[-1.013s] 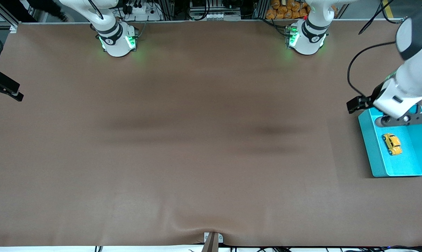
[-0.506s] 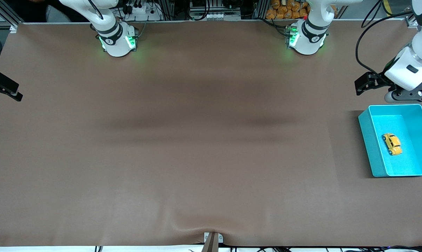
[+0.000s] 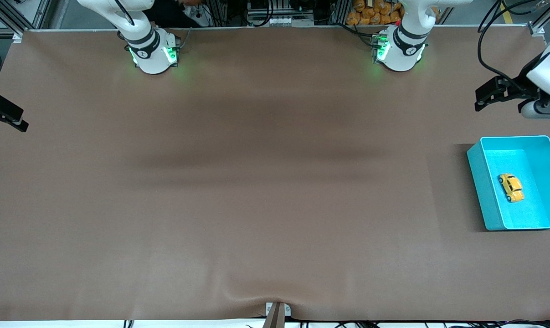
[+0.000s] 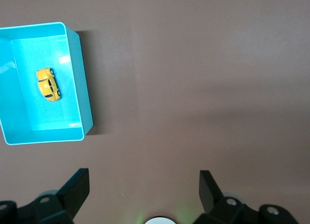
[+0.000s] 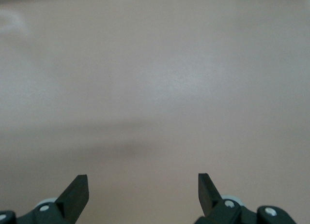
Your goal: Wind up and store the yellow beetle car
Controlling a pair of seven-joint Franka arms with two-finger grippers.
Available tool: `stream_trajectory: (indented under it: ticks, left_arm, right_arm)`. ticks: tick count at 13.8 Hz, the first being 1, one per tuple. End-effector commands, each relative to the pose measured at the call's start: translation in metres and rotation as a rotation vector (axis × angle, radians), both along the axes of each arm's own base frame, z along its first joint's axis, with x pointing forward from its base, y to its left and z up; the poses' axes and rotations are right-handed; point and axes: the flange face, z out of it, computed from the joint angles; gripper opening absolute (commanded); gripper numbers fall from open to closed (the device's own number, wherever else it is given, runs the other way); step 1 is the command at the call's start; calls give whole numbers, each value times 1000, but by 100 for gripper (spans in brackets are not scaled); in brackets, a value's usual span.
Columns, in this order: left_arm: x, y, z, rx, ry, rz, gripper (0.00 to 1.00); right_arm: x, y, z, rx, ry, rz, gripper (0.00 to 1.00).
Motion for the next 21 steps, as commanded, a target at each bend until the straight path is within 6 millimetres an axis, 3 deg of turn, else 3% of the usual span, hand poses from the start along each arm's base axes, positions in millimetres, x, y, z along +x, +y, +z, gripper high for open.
stream_trajectory:
  ticks: [1,10,21]
  left_arm:
    - [-1,5,9,-21,6,-4,100]
    - [0,14,16,-21,-9,9,100]
    - [-2,7,21,-21,-22,18,100]
  right_arm:
    - [-3,-3,4,2,-6,-11,100]
    - [-2,-4,5,0,-9,-11,100]
    - [1,-4,-1,-6,1,-10,100]
